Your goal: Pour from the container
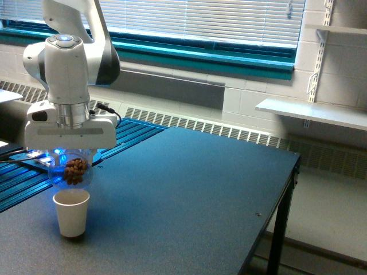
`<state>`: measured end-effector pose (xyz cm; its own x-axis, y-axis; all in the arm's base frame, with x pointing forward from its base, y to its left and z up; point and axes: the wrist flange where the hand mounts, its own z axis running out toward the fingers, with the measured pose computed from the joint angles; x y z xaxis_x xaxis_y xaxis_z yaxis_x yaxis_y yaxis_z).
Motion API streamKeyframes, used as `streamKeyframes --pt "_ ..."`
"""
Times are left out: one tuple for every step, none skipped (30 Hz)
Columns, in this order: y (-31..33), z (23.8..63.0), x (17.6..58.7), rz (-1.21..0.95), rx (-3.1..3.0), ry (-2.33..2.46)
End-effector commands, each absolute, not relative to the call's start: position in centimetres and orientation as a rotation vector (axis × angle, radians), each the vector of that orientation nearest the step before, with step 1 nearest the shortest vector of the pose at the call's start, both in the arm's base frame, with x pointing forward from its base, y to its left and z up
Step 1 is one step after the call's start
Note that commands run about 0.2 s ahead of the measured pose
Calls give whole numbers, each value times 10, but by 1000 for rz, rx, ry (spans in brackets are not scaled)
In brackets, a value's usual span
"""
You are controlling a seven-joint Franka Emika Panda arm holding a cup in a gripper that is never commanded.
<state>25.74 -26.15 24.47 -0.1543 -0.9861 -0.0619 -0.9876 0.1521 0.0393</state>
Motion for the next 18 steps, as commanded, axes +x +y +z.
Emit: streamKeyframes --pt "-250 232 253 160 -2036 2371" --pt "-265 247 261 171 -2040 2367" --pt "-271 254 265 152 -2037 2367" --pt "-271 254 264 170 -2036 2366" --pt "-271 255 263 187 -2035 2365" --pt "-273 257 264 197 -2036 2363" --pt "-275 260 266 207 -2036 2363" --pt "-276 263 270 198 -2040 2364" --pt "-269 256 270 164 -2034 2370" --pt "-265 247 263 156 -2039 2370" --pt "-258 239 257 150 -2046 2368" --pt "-252 234 254 161 -2048 2371" --pt "-253 236 259 139 -2046 2371" --pt "-260 244 265 147 -2044 2369" --pt "-268 253 271 150 -2039 2368" --pt "-271 256 272 155 -2037 2369" --pt "-274 259 272 158 -2037 2370" --pt "-274 258 271 166 -2041 2371"
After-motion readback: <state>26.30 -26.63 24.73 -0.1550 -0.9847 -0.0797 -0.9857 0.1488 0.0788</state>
